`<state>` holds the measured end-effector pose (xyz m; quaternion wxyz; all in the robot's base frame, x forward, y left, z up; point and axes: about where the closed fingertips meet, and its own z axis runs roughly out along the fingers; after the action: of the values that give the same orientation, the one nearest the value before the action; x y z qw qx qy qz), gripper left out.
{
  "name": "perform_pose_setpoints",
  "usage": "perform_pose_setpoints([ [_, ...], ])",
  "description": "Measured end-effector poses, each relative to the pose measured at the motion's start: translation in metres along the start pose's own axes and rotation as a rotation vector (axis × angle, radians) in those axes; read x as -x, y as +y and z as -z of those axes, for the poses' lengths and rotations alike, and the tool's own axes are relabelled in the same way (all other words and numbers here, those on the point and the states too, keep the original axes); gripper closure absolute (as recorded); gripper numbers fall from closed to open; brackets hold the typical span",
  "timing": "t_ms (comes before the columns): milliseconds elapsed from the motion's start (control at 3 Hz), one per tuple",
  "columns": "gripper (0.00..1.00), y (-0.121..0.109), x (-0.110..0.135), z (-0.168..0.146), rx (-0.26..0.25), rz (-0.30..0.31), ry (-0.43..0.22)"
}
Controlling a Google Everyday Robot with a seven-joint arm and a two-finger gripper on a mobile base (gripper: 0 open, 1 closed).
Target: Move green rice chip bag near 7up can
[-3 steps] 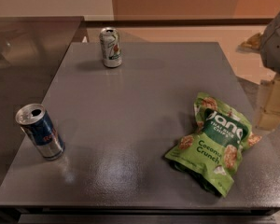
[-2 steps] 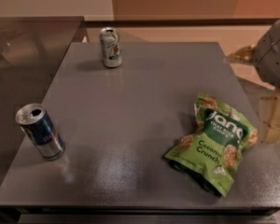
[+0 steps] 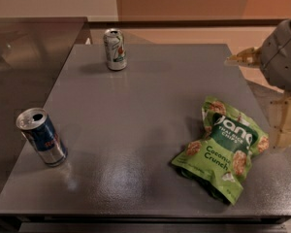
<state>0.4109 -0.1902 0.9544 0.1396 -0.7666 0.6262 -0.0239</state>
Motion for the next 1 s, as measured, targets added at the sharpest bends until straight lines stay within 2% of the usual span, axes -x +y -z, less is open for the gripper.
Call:
perform_pose_setpoints([
  [333, 0.0, 0.007, 0.007, -0.011, 0.047, 0.07, 0.009],
  [1000, 0.0, 0.028, 0.02, -0.047, 0.137, 0.256, 0.03],
])
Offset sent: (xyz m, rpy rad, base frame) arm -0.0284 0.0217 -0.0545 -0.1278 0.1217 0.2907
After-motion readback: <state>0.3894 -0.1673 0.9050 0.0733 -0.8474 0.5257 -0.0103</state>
